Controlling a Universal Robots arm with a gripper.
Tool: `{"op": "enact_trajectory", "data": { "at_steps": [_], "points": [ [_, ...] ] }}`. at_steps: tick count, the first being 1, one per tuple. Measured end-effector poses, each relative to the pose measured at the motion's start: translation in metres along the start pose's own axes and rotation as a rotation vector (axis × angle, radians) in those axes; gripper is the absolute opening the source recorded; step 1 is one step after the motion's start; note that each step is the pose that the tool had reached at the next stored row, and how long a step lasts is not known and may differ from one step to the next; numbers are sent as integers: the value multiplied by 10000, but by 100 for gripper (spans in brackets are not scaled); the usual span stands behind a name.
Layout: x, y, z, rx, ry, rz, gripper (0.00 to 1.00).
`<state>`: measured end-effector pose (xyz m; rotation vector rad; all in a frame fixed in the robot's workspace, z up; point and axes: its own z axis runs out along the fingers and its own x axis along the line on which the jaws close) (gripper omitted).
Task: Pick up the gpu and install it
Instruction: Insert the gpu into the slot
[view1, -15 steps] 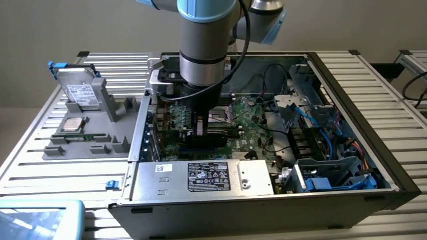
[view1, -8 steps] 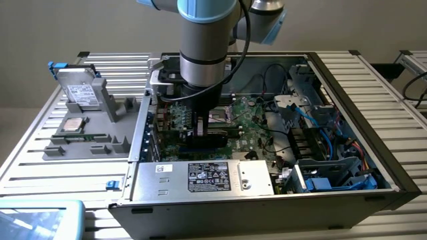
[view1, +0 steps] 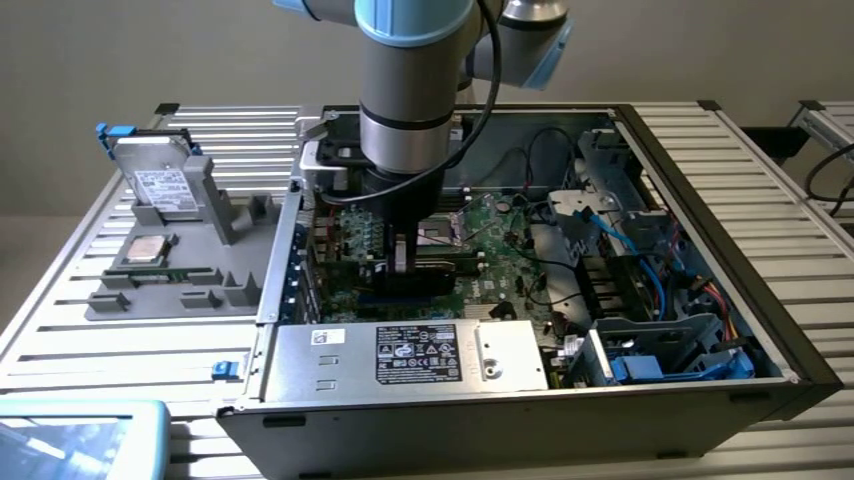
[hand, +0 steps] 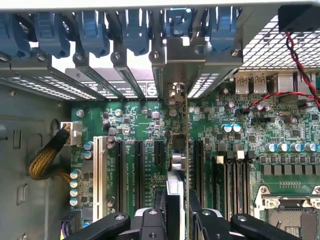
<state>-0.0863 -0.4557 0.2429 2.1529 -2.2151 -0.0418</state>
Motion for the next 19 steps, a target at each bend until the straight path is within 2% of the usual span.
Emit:
{"op": "enact_trajectory", "data": {
  "at_steps": [19],
  "points": [
    [3,4,16,1,14,-58,28]
  ]
}}
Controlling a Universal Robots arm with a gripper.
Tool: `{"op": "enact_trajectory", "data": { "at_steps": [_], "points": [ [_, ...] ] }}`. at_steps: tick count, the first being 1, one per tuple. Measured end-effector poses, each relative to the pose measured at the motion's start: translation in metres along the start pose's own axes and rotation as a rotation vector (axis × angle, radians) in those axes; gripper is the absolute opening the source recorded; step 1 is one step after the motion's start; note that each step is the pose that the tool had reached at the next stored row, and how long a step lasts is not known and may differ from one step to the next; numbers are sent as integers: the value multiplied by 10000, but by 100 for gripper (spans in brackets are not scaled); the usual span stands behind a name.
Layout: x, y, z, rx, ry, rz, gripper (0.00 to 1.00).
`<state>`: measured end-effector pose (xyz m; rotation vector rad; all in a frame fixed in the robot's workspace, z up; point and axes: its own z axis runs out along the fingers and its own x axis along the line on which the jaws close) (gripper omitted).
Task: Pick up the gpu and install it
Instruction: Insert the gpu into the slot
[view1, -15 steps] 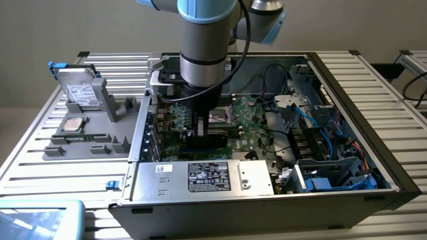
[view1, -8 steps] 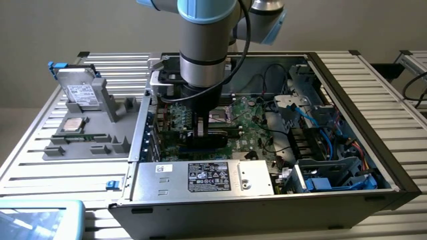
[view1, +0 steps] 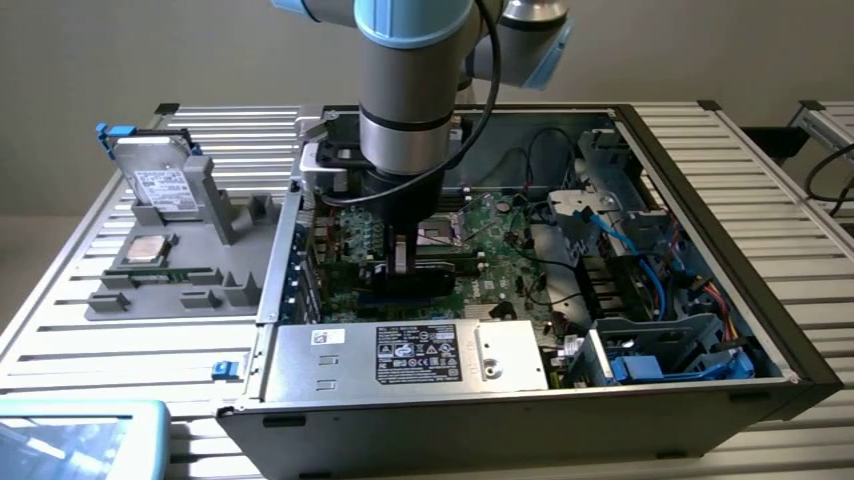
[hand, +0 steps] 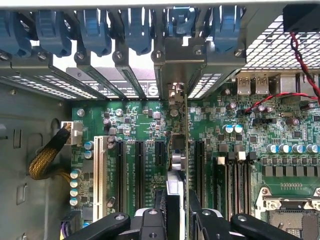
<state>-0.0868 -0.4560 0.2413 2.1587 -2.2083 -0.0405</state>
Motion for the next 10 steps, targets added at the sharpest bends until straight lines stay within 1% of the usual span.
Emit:
{"op": "enact_trajectory", "data": {
  "at_steps": [10],
  "points": [
    [-1,-1,20,1,1,0,28]
  ]
}}
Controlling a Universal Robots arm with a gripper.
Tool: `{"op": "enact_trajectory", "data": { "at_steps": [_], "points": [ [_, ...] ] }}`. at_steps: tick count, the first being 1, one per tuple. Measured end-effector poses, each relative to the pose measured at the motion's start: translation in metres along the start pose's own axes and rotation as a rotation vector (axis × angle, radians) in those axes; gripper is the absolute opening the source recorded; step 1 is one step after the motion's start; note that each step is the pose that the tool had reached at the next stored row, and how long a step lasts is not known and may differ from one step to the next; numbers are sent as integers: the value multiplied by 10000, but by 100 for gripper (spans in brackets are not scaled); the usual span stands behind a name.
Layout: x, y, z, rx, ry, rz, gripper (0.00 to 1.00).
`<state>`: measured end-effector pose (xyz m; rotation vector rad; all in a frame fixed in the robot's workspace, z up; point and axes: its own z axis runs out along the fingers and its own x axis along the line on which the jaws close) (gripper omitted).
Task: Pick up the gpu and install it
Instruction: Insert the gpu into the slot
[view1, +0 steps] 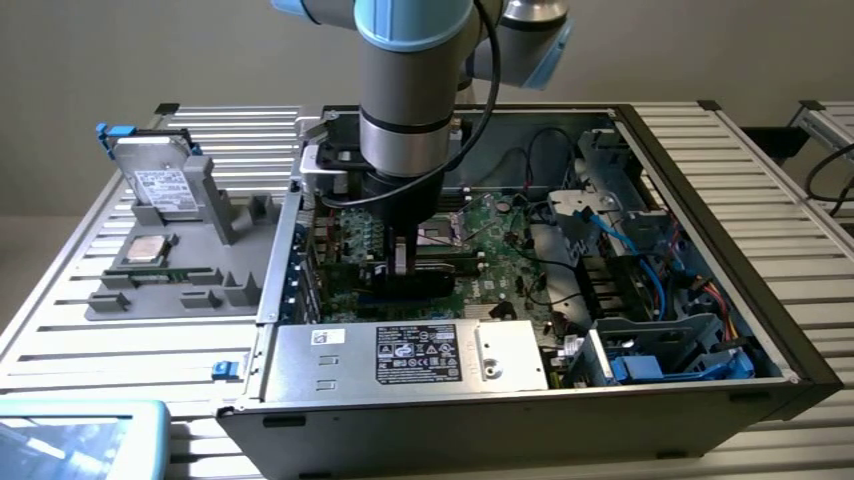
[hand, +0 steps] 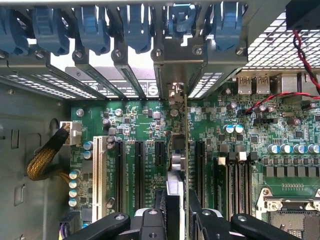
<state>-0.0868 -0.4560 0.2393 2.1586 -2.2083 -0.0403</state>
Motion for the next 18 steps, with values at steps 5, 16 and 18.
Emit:
{"op": "enact_trajectory", "data": {
  "at_steps": [5,16,18],
  "points": [
    [0,1,10,1,0,-1,28],
    [0,15,19,0,0,-3,28],
    [0,16,22,0,1,0,28]
  ]
}}
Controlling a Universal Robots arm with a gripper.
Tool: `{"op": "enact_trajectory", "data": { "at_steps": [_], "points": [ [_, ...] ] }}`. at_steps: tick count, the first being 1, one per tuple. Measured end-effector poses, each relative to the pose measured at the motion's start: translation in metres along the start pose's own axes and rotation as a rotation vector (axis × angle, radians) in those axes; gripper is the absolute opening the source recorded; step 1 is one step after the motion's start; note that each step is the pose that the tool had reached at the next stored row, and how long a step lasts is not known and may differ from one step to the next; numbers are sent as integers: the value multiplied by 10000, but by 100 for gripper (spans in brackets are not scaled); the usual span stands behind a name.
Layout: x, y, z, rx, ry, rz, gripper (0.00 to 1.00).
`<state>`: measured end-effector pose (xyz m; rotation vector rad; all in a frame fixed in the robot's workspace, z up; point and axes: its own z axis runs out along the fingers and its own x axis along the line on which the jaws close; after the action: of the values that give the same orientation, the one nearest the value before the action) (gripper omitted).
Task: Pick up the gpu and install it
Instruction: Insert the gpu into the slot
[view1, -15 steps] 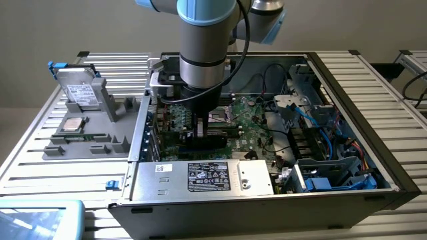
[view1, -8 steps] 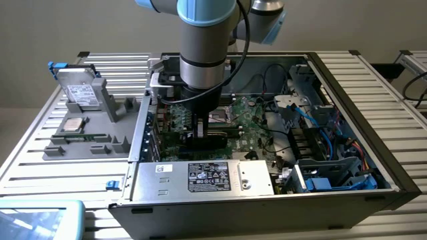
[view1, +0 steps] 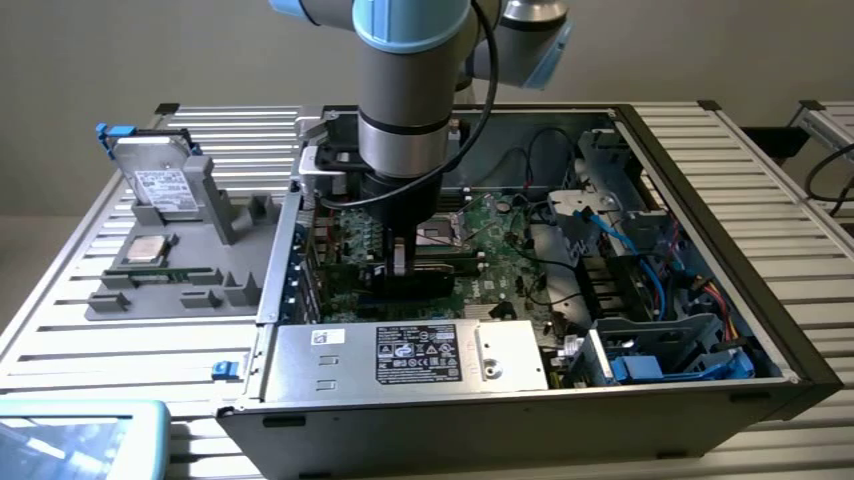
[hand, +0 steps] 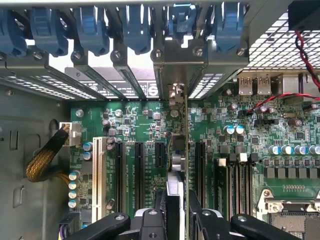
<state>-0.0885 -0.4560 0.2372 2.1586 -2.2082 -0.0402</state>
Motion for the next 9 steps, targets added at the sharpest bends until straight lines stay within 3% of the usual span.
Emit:
{"op": "enact_trajectory", "data": {
  "at_steps": [9],
  "points": [
    [-1,-2,23,3,-6,0,28]
  ]
}}
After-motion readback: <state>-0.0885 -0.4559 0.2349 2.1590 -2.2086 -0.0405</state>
